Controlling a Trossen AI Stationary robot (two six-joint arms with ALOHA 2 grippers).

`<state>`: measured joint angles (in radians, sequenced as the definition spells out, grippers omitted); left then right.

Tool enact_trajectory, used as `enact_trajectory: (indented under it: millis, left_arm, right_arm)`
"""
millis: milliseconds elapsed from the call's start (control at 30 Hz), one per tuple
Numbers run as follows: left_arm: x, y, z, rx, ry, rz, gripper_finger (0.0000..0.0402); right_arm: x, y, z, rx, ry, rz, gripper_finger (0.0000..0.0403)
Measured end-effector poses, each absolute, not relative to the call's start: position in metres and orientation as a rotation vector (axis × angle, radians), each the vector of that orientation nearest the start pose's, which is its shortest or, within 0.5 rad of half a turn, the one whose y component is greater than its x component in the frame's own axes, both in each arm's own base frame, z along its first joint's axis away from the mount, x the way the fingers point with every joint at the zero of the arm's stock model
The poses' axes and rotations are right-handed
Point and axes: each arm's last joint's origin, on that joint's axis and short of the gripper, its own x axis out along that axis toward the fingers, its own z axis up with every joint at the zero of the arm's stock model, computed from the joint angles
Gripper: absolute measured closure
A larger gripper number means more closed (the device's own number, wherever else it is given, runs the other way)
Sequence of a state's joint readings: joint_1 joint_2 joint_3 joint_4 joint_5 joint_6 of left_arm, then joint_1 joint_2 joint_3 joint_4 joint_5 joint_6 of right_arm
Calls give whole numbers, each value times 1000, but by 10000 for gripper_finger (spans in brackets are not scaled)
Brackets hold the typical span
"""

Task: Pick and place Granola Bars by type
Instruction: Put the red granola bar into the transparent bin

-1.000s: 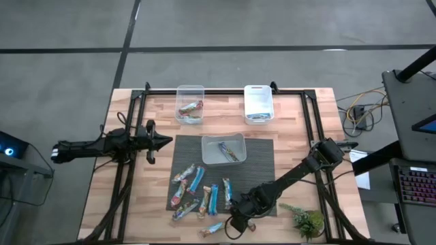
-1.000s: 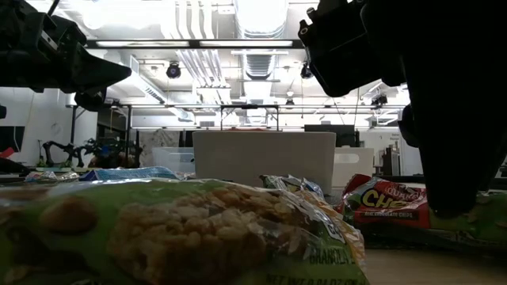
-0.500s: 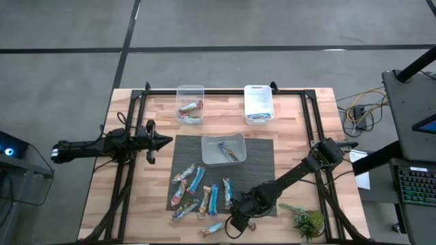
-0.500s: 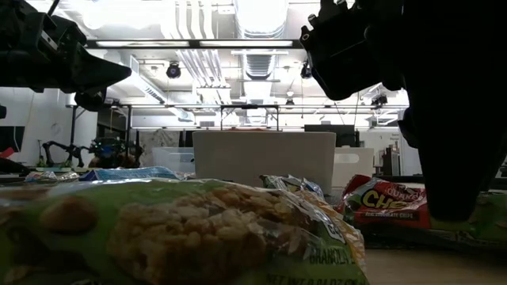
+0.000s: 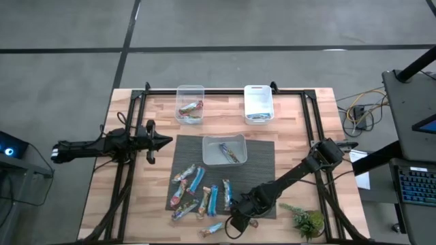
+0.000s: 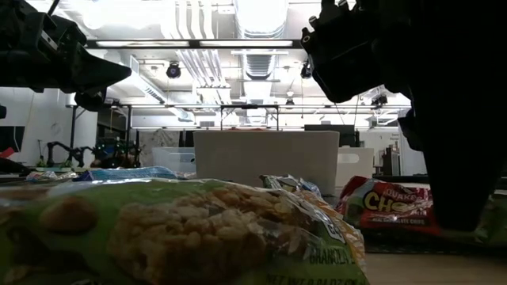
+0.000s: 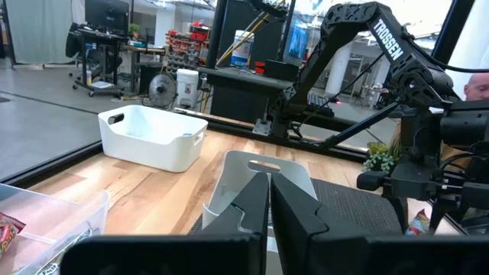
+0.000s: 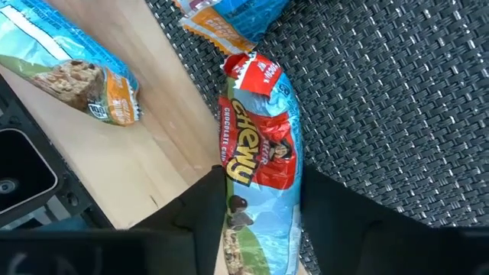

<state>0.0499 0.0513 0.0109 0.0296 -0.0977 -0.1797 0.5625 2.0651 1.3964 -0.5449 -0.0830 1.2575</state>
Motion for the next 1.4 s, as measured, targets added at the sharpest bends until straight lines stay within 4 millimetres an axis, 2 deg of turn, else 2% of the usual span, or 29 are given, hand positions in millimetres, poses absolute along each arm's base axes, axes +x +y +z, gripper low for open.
enact_trajectory:
  millis: [500,667,1000,1200,1400]
  left_arm:
    - [100,8,166,-179,-2,148,401]
    - [100,8,166,-179,-2,148,401]
    - [100,8,166,-179,-2,148,401]
    - [100,8,166,-179,-2,148,401]
    - [100,8,166,-179,-2,148,401]
  right_arm:
    - [344,220,140,772,1334,-254,305]
    - [345,218,146,780,1323,-245,317]
    - [343,214,168,793,1279,-199,330]
    - [344,205,193,784,1202,-165,331]
    - [346,186,220,734,1083,-149,335]
